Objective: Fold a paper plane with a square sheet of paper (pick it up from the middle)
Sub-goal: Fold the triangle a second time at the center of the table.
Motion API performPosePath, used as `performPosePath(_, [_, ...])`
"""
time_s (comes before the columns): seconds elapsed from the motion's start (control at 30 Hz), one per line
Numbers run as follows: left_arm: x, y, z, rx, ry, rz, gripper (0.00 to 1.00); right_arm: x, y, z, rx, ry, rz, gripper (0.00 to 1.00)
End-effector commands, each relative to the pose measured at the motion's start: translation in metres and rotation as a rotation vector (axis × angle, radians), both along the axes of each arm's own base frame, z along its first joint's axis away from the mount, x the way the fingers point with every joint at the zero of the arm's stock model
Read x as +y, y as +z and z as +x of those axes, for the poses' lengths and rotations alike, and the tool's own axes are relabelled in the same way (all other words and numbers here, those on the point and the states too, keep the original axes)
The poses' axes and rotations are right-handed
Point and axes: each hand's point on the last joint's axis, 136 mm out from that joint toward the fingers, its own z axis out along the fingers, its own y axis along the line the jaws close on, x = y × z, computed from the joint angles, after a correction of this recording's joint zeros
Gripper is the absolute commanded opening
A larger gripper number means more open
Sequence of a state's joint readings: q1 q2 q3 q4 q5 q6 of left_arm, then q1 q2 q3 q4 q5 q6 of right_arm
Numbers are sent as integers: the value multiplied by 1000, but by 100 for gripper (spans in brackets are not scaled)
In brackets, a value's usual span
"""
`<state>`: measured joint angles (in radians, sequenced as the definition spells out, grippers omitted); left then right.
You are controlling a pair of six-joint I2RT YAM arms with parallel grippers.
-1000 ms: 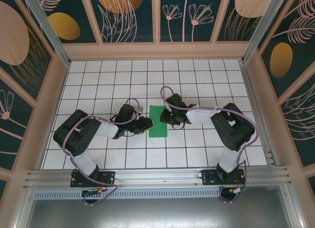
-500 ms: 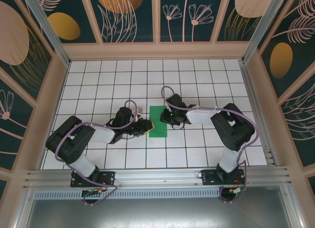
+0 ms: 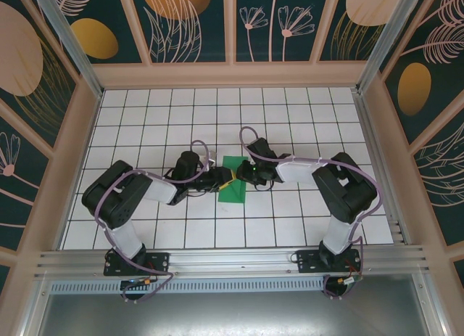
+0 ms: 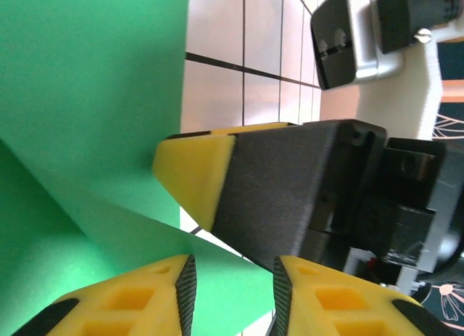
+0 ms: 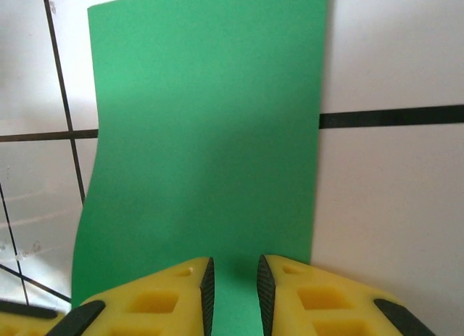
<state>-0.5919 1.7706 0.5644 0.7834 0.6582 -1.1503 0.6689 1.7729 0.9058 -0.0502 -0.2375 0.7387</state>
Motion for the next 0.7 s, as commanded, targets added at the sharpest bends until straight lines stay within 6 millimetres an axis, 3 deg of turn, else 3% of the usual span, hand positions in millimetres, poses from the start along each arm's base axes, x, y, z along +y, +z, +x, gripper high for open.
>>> performPosePath(0.0, [-10, 10, 5, -33, -20, -40, 40, -11, -4, -16, 62, 14, -4, 29])
performPosePath(0.23, [-11, 6, 6, -23, -17, -38, 44, -13, 13, -10, 45, 22, 57, 33])
performPosePath(0.43, [-9, 0, 7, -10, -8, -24, 41, -16, 59, 3, -66, 46, 182, 39])
performPosePath(0.57, [-10, -3, 7, -3, -9, -21, 39, -15, 75, -10, -107, 107, 242, 42])
performPosePath(0.67, [-10, -3, 8, -3, -6, -18, 38, -16, 73, -22, -97, 152, 255, 43])
